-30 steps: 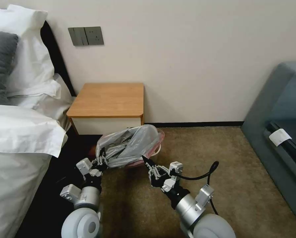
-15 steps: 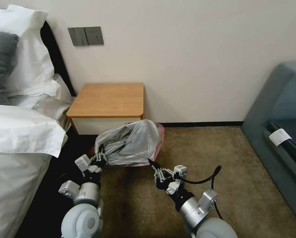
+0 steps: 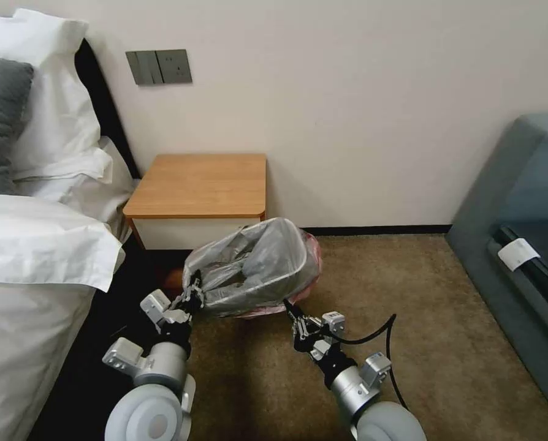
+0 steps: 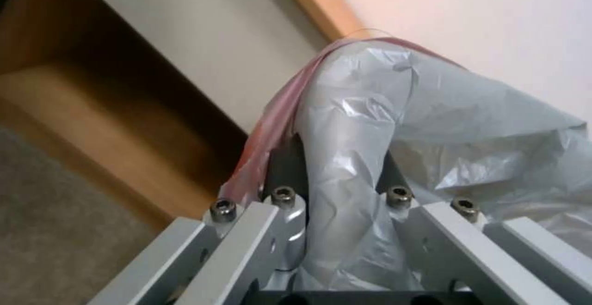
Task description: Pick up the garbage bag from the table and place it over the trash can.
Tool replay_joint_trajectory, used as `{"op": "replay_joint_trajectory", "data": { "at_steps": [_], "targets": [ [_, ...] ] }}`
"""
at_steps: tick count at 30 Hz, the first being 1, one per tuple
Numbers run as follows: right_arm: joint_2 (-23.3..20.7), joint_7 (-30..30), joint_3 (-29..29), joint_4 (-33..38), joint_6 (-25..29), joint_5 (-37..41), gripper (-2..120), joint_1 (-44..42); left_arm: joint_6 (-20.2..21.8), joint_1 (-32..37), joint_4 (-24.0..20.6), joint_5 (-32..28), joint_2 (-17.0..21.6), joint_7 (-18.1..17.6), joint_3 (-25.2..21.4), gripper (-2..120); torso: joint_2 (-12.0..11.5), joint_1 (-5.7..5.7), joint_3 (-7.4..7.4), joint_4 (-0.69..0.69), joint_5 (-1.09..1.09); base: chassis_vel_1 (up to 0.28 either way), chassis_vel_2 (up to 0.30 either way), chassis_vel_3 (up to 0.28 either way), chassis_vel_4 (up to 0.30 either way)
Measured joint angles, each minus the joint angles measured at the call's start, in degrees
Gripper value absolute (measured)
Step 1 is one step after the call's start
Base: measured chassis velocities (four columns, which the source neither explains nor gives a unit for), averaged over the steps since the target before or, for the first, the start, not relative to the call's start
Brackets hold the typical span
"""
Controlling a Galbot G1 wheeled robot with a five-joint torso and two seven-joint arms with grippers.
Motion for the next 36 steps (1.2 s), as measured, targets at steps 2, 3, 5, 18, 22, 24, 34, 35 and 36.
{"op": "replay_joint_trajectory", "data": {
  "at_steps": [2,3,5,18,22,24,34,35,36],
  "targets": [
    [-0.20,-0.12,0.20,-1.08,0.42,-0.89,0,0.14,0.32,0.31,-1.51,-1.08,-0.10,-0.26,0.00,10,0.00,0.00,0.00,0.00,0.00,0.000,0.000,0.000,0.000],
    [-0.25,-0.14,0.26,-1.56,0.53,-1.16,0,0.13,0.40,0.37,-1.90,-1.30,-0.10,-0.33,-0.03,10,0.00,0.00,0.00,0.00,0.00,0.000,0.000,0.000,0.000],
    [-0.27,-0.15,0.35,-2.19,0.75,-1.56,0,0.17,0.45,0.38,-2.23,-1.44,-0.03,-0.38,-0.11,10,0.00,0.00,0.00,0.00,0.00,0.000,0.000,0.000,0.000],
    [0.09,-3.64,1.78,-1.77,8.85,-12.10,10,-3.30,0.23,-1.36,1.51,1.58,1.71,-0.15,-1.29,10,0.00,0.00,0.00,0.00,-0.01,0.000,0.000,0.000,0.000],
    [-1.25,-7.08,2.62,-0.03,10.95,-15.69,25,-6.13,0.38,-2.89,4.14,3.27,3.53,-0.13,-1.40,10,0.00,0.00,0.00,0.00,-0.01,0.000,0.000,0.000,0.000],
    [-2.36,-10.60,3.59,0.66,12.57,-18.59,34,-8.05,0.41,-4.21,5.95,5.25,4.14,-0.17,-1.32,10,0.00,0.00,0.00,0.00,-0.01,0.000,0.000,0.000,0.000],
    [-4.60,-21.75,7.85,-1.72,18.21,-24.02,67,-11.92,1.06,-9.26,8.07,6.12,4.44,-2.30,-1.22,10,0.00,0.00,0.00,-0.01,0.00,0.000,0.000,0.000,0.000],
    [-4.43,-21.80,8.11,-1.85,18.90,-23.96,71,-11.94,1.18,-9.36,8.07,6.04,4.45,-2.31,-1.21,10,0.00,0.00,0.00,-0.02,0.00,0.000,0.000,0.000,0.000],
    [-4.26,-21.79,8.34,-1.49,19.20,-23.79,76,-11.88,1.21,-9.20,8.07,6.23,4.48,-2.28,-1.18,10,0.00,0.00,0.00,-0.01,0.01,0.000,0.000,0.000,0.000]
  ]
}}
